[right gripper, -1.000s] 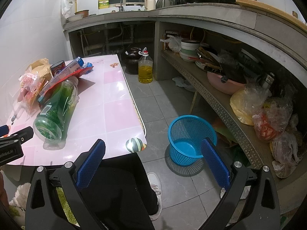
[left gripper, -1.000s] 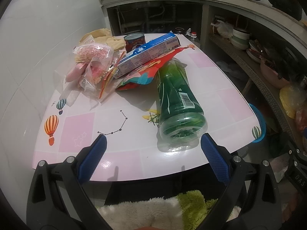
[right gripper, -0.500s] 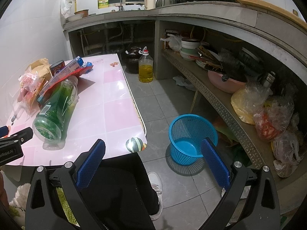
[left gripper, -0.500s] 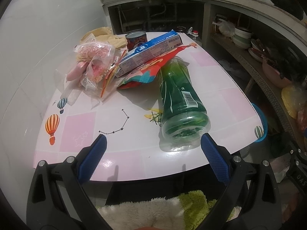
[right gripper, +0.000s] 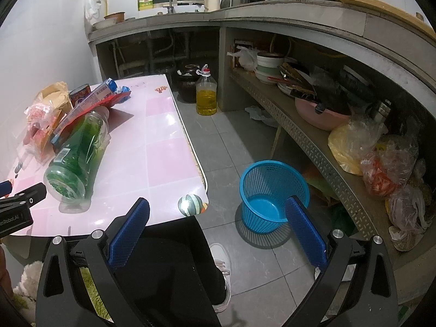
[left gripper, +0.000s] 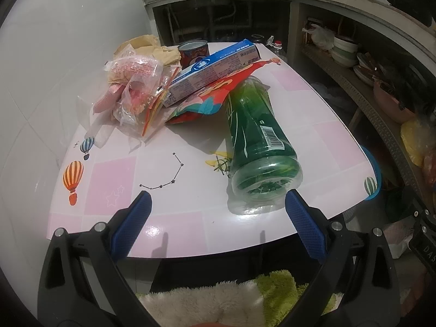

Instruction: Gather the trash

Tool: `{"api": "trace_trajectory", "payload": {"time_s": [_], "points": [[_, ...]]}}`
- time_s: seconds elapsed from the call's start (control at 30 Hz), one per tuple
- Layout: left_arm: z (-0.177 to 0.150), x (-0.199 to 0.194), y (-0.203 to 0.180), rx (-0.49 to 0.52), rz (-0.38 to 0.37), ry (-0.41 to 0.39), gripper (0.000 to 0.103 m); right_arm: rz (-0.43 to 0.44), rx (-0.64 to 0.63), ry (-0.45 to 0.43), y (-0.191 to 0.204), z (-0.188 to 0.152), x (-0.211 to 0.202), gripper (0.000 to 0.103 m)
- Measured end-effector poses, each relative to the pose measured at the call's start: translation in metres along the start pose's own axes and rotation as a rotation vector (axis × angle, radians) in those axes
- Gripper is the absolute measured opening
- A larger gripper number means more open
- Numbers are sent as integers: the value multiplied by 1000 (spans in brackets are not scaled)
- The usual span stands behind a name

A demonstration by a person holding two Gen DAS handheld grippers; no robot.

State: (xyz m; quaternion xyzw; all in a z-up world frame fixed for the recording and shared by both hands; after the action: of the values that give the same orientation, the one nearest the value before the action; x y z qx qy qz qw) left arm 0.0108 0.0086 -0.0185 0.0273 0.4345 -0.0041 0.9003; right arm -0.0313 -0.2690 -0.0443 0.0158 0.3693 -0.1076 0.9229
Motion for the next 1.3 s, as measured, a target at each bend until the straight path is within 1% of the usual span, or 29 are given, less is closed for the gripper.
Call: {"api": "trace_trajectory", "payload": {"time_s": [0.2,0.5,0.7,0.87,0.97,1.07,1.17,1.23,1.3], "points": [[3,5,1,15,1,-4,94,-2,-5,21,4,3,7,97],[16,19,15,1,-32,9,94,5,-16,29,14,17,19,97],[31,20,41,-34,-41,-11,94,30,-33,-1,27,38,28,97],[38,24,66,-63,-78,-9,94,80,-43,-22,44,57,37,97],[40,29,80,-67,-88,-16,94,108,-59,-28,58,66,41,97],[44,31,93,-61,-112,-39,94,135,-80,-37,71,71,42,97],[48,31,109,-76,-189,-93,94,165,-89,-43,79,77,45,97],[50,31,119,-106,-243,-136,94,182,-84,-40,83,79,46,97],[56,32,127,-124,-272,-160,94,205,-79,-29,88,80,49,97]]}}
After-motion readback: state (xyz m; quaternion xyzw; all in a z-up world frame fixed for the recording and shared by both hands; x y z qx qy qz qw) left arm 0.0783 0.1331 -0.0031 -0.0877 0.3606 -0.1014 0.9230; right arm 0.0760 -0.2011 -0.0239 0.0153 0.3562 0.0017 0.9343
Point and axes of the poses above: each gripper's, at about its wrist camera, not at the fingertips, and x roughly the way its jaws point, y to its left, z to its top, the point moved 1 cm from there along x, roughly the way its jaws point, and after that the axes turned 3 degrees about -x, right-handed, at the moved point
